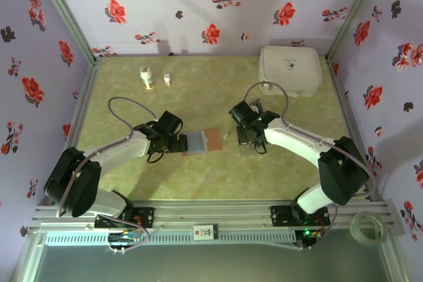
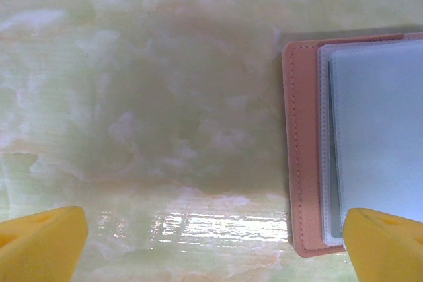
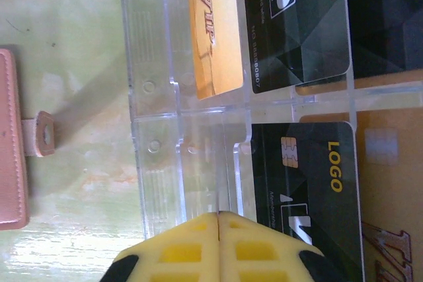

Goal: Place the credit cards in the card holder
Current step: Pick up the credit card from the storage box.

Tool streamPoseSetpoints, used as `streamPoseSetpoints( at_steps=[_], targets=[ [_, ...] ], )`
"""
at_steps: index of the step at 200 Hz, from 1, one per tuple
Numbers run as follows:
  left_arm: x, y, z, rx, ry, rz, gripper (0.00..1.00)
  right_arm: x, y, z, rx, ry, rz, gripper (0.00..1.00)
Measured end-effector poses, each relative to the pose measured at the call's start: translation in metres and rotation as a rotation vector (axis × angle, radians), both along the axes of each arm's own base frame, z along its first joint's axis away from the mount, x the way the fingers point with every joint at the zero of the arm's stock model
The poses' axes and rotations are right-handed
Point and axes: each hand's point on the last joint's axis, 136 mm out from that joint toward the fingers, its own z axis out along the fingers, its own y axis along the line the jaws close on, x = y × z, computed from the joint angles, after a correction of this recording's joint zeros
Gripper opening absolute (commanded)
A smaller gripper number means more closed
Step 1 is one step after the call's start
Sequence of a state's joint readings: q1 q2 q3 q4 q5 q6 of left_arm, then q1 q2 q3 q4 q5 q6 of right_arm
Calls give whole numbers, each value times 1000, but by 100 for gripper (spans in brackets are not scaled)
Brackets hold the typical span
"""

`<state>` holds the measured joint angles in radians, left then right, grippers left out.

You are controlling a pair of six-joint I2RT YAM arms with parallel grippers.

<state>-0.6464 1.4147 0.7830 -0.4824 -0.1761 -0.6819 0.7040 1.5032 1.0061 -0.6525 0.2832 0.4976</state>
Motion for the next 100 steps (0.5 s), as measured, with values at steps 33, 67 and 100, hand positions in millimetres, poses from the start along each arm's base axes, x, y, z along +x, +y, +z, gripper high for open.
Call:
streamPoseSetpoints(
  at_steps=[33,67,100],
  targets=[
    [0,0,0,0,0,0,100,0,0,1,8,5,3,0],
    [0,0,0,0,0,-1,100,-2,2,9,39,-1,14,0],
    [2,-1,3,-2,-4,-4,100,-6,6,31,103,-26,40,0]
  ],
)
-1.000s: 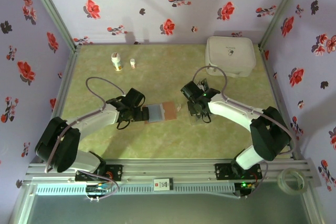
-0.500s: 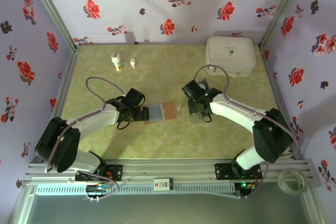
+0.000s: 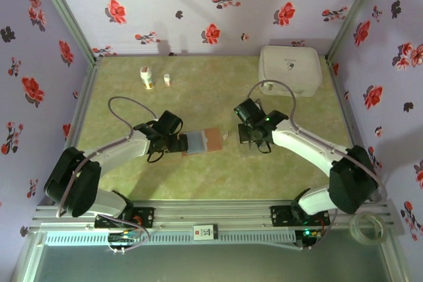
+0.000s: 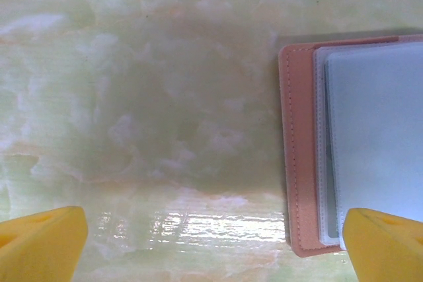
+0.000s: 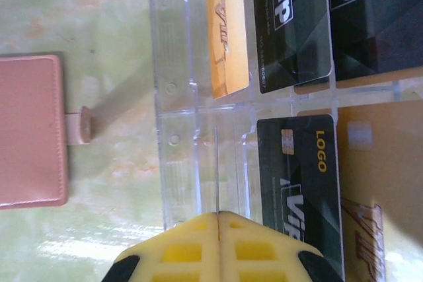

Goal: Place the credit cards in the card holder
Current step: Pick up the credit card from the storage box, then insert the credit card into the card slot.

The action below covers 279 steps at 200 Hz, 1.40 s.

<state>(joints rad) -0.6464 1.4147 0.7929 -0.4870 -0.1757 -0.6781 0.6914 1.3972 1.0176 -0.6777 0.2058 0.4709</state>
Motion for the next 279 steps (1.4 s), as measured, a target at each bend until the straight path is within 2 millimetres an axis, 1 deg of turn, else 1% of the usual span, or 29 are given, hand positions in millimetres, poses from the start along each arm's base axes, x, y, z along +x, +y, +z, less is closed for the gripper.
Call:
streamPoseSetpoints(
  at_steps=[21,35,54,69,90,122,147,166,196,247,279],
  targets=[
    [3,-2,3,-6,-8,0,100,-1,7,19,65,-30,16,0],
    [3,-2,5,-5,-9,-3,100,-1,16,29,125,-46,35,0],
    [3,-3,5,-4,-8,-6,100,2,33,38,213,-65,66,0],
    [1,-6,2,1,-1,-16,100,5,46,39,286,-78,85,0],
    [-3,-11,-3,12,13,-37,100,7,62,32,378,-79,99,0],
    [-7,-20,-8,26,23,-70,100,11,84,13,495,-59,98,0],
    [-5,-26,-9,28,19,-80,100,13,95,-2,561,-44,88,0],
    [-2,-27,-9,33,15,-78,100,16,102,-7,604,-41,81,0],
    [2,-28,-11,46,13,-85,100,19,109,-13,655,-43,71,0],
    [0,-26,-24,84,42,-104,100,26,115,-17,712,-61,45,0],
    [1,-24,-25,96,39,-102,100,27,116,-25,731,-58,33,0]
  ],
)
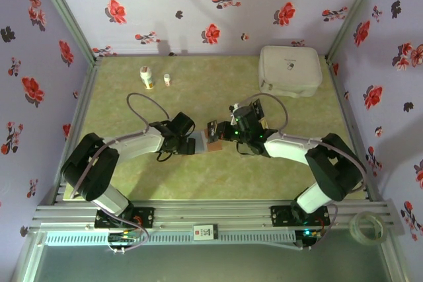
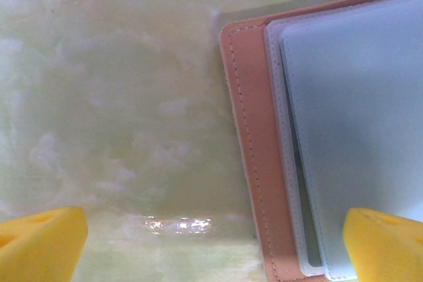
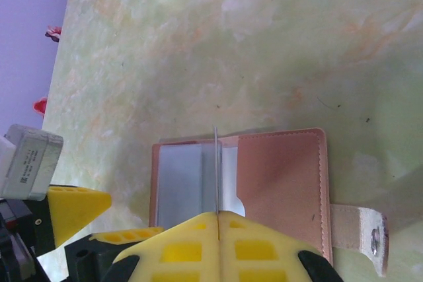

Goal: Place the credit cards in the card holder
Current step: Insert the credit card into the card slot.

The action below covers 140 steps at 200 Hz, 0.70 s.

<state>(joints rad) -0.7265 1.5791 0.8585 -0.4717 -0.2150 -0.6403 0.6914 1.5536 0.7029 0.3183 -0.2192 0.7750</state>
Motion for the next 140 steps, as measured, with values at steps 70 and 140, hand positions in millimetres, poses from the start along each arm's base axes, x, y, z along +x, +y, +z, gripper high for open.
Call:
streamPoseSetpoints(
  at_steps=[70,140],
  targets=[
    [1,9,0,45,-13,13,100,0,6,-9,50,3,4,0],
    [2,13,0,60,-15,20,100,1,15,-13,94,-13,21,0]
  ],
)
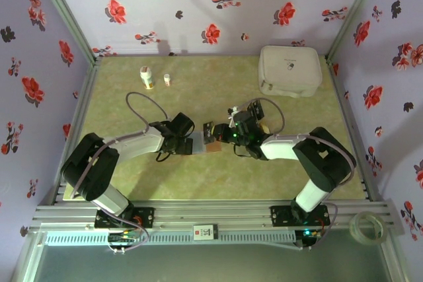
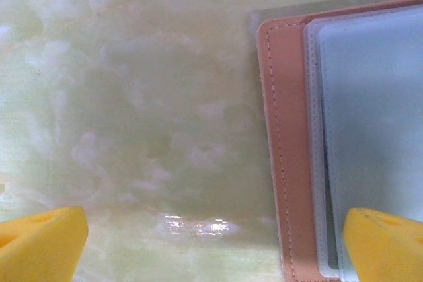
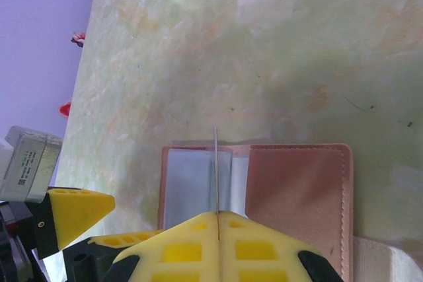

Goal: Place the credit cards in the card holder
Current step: Insert the credit card into the card slot.

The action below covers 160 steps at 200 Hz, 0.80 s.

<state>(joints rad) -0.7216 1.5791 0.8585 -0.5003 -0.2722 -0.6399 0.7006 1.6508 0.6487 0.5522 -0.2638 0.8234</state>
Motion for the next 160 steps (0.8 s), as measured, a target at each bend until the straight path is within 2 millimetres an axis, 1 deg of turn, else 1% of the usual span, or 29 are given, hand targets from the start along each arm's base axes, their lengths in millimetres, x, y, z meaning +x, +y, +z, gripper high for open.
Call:
streamPoseSetpoints(
  at_steps=[50,138,160],
  targets=[
    [0,1,0,3,0,3,100,-4,9,-8,15,-10,22,0],
    [0,2,-1,4,2,3,100,-2,13,-12,50,-21,15,0],
    [0,2,-1,4,2,3,100,-3,13,-16,54,-23,17,0]
  ],
)
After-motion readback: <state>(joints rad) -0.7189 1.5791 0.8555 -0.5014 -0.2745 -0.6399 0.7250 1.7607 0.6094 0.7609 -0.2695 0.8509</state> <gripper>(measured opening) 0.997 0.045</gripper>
